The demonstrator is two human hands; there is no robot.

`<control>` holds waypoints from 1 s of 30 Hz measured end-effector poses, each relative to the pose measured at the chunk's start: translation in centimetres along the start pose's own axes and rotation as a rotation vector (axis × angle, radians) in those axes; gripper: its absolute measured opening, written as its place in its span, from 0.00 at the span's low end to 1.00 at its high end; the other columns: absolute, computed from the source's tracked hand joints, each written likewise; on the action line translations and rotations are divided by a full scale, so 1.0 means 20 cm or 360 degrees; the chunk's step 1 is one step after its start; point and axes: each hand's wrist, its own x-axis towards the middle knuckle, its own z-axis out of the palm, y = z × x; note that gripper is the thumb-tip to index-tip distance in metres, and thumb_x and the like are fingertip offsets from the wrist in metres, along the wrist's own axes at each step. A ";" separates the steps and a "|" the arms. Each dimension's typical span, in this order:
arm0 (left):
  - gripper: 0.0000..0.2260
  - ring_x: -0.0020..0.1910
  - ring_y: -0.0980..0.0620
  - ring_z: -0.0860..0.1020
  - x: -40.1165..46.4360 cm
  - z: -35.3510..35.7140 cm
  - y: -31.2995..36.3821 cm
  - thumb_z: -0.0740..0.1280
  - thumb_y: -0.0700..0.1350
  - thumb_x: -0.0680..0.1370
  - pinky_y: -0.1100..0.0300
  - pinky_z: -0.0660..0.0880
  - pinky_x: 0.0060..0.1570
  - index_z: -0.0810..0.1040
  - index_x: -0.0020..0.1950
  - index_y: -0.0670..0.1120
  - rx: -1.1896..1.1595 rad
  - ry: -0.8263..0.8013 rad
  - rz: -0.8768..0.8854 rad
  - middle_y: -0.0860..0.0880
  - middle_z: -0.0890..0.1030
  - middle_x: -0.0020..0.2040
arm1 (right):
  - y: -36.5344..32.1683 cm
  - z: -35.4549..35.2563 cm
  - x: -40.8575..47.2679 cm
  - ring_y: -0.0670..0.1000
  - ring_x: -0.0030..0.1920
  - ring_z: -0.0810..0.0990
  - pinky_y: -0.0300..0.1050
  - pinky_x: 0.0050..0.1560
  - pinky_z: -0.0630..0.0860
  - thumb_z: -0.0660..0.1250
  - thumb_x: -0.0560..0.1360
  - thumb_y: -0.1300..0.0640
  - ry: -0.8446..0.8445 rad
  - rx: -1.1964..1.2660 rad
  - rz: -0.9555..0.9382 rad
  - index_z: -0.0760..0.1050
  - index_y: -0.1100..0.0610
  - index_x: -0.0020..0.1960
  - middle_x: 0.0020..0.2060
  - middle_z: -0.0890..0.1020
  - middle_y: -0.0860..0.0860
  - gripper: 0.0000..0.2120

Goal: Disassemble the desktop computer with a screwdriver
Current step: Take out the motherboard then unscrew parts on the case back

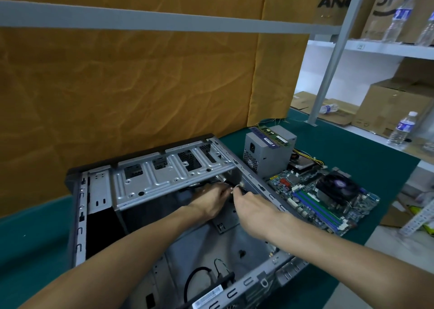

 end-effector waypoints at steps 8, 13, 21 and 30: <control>0.18 0.31 0.54 0.73 0.04 0.01 -0.02 0.62 0.53 0.83 0.58 0.67 0.32 0.74 0.32 0.54 -0.0233 -0.0024 -0.0254 0.53 0.77 0.33 | -0.01 -0.05 -0.05 0.60 0.50 0.80 0.49 0.40 0.72 0.61 0.79 0.63 -0.0183 0.0189 0.0097 0.75 0.62 0.59 0.54 0.80 0.59 0.11; 0.15 0.37 0.50 0.76 -0.02 -0.09 0.05 0.59 0.52 0.85 0.55 0.71 0.38 0.77 0.41 0.50 -0.0147 -0.0102 -0.0164 0.48 0.79 0.40 | 0.00 -0.12 -0.13 0.56 0.36 0.77 0.44 0.29 0.67 0.60 0.76 0.60 0.0092 0.0239 -0.0043 0.76 0.57 0.49 0.40 0.77 0.53 0.07; 0.09 0.48 0.43 0.80 -0.32 -0.30 0.24 0.58 0.45 0.82 0.47 0.78 0.44 0.77 0.55 0.44 0.0779 0.0142 0.0302 0.46 0.78 0.53 | 0.17 -0.13 -0.05 0.62 0.53 0.80 0.50 0.40 0.71 0.61 0.81 0.43 0.0407 0.0092 0.0134 0.62 0.58 0.68 0.56 0.76 0.58 0.24; 0.21 0.38 0.60 0.80 -0.54 -0.35 0.25 0.59 0.61 0.83 0.62 0.77 0.42 0.82 0.59 0.47 0.0271 -0.1221 -0.0123 0.52 0.84 0.47 | 0.17 -0.10 0.02 0.63 0.48 0.81 0.51 0.39 0.71 0.67 0.80 0.59 0.0536 0.0192 0.0053 0.68 0.63 0.60 0.50 0.82 0.62 0.13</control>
